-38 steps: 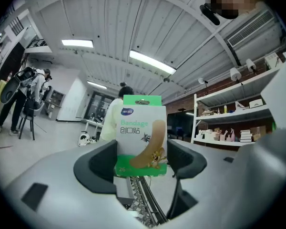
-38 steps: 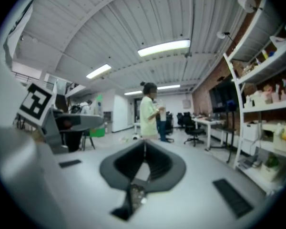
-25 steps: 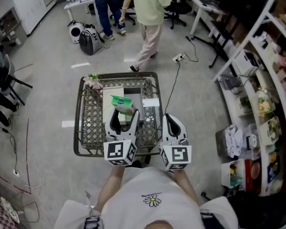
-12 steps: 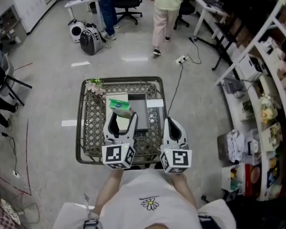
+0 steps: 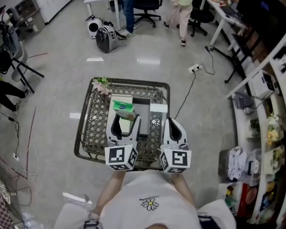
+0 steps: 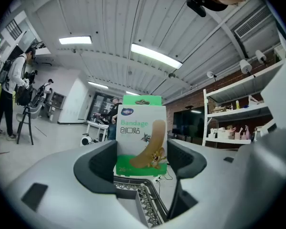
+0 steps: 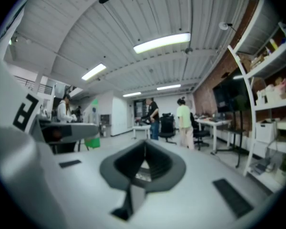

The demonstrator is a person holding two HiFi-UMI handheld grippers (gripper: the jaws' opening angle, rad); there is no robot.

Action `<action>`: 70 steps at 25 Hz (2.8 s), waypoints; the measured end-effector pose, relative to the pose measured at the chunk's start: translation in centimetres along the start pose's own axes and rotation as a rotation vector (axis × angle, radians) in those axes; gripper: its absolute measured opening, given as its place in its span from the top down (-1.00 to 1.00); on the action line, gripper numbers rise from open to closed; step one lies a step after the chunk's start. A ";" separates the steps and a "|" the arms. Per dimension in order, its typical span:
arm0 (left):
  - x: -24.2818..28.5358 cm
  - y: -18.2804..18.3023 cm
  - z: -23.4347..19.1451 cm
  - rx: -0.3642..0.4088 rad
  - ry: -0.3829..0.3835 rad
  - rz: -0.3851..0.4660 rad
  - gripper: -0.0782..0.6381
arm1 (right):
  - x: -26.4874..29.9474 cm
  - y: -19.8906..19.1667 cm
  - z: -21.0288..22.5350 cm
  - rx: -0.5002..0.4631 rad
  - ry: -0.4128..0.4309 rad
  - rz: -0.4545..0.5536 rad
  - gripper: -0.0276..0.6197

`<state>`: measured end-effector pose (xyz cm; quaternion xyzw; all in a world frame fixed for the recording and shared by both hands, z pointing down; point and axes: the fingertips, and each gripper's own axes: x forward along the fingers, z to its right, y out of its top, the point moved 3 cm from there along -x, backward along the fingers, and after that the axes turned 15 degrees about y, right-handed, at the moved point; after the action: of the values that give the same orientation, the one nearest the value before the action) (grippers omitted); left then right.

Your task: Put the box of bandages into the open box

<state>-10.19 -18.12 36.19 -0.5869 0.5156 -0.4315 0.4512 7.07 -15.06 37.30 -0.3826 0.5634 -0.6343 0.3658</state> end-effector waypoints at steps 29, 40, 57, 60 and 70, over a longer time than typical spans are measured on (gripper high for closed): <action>4.7 -4.5 4.2 0.154 0.090 -0.159 -0.14 | -0.8 -0.2 6.8 0.022 0.041 -0.051 0.82; 7.8 -12.6 2.8 0.147 0.093 -0.408 -0.14 | -2.2 -1.4 7.2 0.020 0.009 -0.112 0.82; 9.7 -25.6 -0.3 0.244 0.134 -0.827 -0.14 | -4.2 -3.8 8.7 0.045 -0.070 -0.200 0.82; 10.2 -26.5 -0.6 0.281 0.142 -0.860 -0.14 | -4.3 -3.9 8.7 0.045 -0.073 -0.204 0.82; 10.2 -30.2 -1.1 0.286 0.164 -1.010 -0.14 | -3.9 -4.8 7.5 0.051 -0.033 -0.234 0.82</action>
<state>-3.74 -26.55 66.32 -0.6591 0.1385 -0.7054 0.2210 15.35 -14.35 42.32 -0.4468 0.4926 -0.6803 0.3082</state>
